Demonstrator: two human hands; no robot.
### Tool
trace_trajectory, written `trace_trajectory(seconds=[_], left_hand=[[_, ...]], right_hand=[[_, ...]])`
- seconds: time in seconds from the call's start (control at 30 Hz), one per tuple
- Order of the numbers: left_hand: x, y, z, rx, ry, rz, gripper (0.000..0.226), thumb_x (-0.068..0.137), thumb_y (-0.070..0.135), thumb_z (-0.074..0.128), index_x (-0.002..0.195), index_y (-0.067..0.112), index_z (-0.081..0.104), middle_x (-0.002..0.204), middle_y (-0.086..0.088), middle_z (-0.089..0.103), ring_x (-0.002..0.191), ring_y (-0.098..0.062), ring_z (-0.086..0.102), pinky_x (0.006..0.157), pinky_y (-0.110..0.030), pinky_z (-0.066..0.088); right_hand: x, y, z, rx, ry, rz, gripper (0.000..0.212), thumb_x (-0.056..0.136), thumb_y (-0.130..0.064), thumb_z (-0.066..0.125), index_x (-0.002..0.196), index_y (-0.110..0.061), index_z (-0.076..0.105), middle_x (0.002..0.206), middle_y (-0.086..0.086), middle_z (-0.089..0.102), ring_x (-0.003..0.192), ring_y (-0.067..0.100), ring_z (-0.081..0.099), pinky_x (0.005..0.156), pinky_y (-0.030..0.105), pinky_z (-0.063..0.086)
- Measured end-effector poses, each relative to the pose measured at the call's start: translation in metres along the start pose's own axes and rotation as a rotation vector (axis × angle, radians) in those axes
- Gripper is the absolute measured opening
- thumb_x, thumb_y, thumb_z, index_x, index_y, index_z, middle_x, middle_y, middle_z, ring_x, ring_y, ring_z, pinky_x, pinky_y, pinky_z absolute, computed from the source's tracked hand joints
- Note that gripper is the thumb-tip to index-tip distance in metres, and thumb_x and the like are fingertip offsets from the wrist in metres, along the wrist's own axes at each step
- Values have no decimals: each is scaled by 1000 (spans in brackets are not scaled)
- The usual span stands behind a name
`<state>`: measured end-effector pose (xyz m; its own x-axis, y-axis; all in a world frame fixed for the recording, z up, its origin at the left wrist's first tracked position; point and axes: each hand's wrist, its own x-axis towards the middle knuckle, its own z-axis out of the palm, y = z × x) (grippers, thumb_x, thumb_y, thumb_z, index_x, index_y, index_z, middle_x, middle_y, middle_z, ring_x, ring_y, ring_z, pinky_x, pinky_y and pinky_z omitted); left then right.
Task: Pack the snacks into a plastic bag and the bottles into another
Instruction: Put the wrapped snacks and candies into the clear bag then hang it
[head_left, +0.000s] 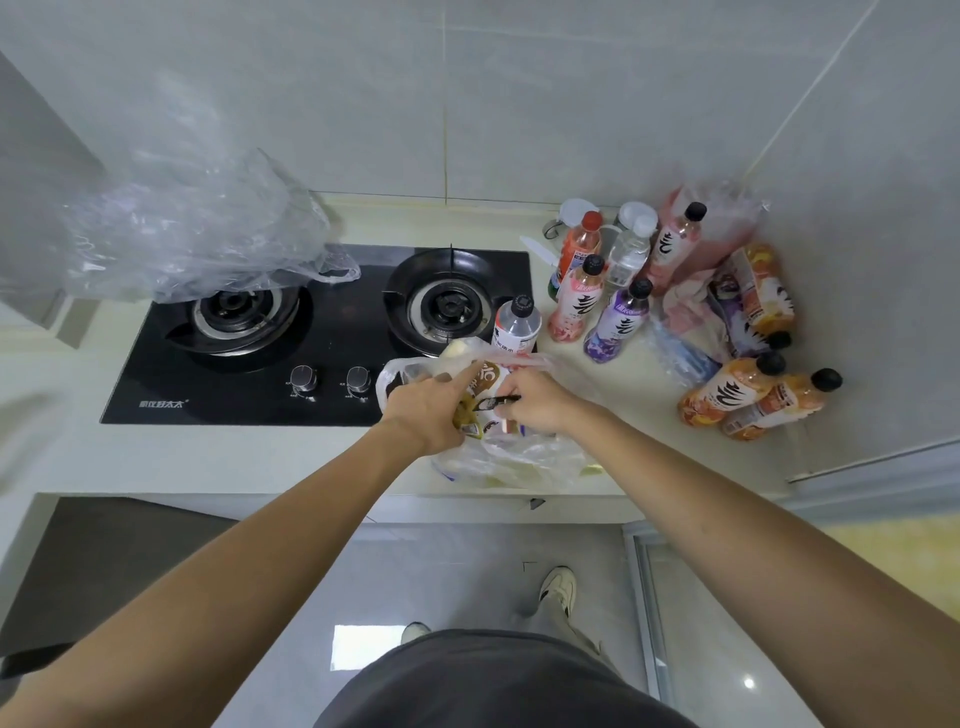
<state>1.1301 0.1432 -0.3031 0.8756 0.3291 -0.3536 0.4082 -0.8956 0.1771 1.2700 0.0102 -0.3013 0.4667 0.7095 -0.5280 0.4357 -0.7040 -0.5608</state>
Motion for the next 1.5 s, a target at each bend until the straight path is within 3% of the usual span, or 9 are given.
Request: trace_trajectory(seconds=[0.17, 0.33, 0.53, 0.7, 0.9, 1.03, 1.2, 1.37, 1.5], left_hand=[[1, 1, 5, -27, -22, -4, 97, 82, 37, 72, 158, 37, 12, 129, -2, 56, 126, -29, 51, 80, -42, 49], [-2, 0, 9, -77, 3, 8, 95, 82, 37, 73, 158, 32, 17, 132, -3, 55, 127, -30, 51, 79, -42, 47], [1, 9, 14, -158, 40, 122, 85, 86, 36, 72, 155, 33, 22, 141, 1, 52, 128, -25, 45, 87, -44, 51], [12, 10, 17, -181, 55, 163, 85, 88, 16, 71, 158, 30, 25, 159, 1, 34, 144, -25, 33, 109, -46, 44], [-10, 14, 3, -182, 358, 246, 53, 88, 12, 64, 139, 20, 50, 124, -1, 54, 114, -25, 52, 73, -43, 54], [-27, 6, -3, 16, 674, 194, 54, 74, 8, 71, 126, 17, 58, 118, -6, 54, 102, -29, 49, 79, -38, 41], [-30, -4, -13, -20, 559, -218, 65, 78, 33, 74, 135, 17, 49, 129, -10, 50, 119, -33, 47, 97, -46, 39], [-36, -18, -18, -334, 365, -372, 20, 89, 34, 61, 87, 14, 57, 82, -4, 66, 83, -34, 63, 66, -37, 44], [-46, -9, -26, -541, 375, -395, 26, 88, 32, 59, 74, 10, 59, 66, -5, 66, 66, -27, 61, 58, -37, 48]], right_hand=[[7, -3, 10, 143, 8, 47, 29, 98, -21, 69, 125, -9, 67, 112, 0, 65, 107, 23, 64, 92, 34, 49], [18, 7, 14, -62, 253, 109, 19, 98, -21, 65, 98, -3, 70, 96, 12, 70, 85, 27, 66, 69, 33, 49], [10, 14, 5, -81, 268, 62, 38, 96, -29, 63, 132, -16, 60, 135, 5, 59, 123, 29, 57, 101, 43, 49], [-4, 23, -7, -198, 253, 35, 52, 94, -20, 64, 145, -20, 56, 149, 6, 54, 134, 30, 53, 106, 42, 47], [-35, 16, -23, -95, 185, -54, 45, 93, -60, 56, 111, -22, 73, 107, -8, 68, 98, 18, 65, 82, 36, 53], [-50, 25, -25, -172, 46, -43, 63, 77, -65, 73, 126, -26, 67, 95, -19, 67, 103, 13, 65, 93, 39, 54], [-57, 33, -17, -222, 29, -45, 67, 62, -73, 82, 112, -30, 70, 93, -15, 68, 91, 11, 65, 84, 35, 55], [-61, 36, -7, -424, 181, -93, 12, 80, -27, 73, 77, -16, 69, 78, -2, 70, 82, 23, 64, 75, 33, 48], [-72, 31, -9, -112, 346, -82, 29, 94, -19, 61, 69, -9, 48, 60, -5, 47, 57, 16, 45, 57, 32, 34]])
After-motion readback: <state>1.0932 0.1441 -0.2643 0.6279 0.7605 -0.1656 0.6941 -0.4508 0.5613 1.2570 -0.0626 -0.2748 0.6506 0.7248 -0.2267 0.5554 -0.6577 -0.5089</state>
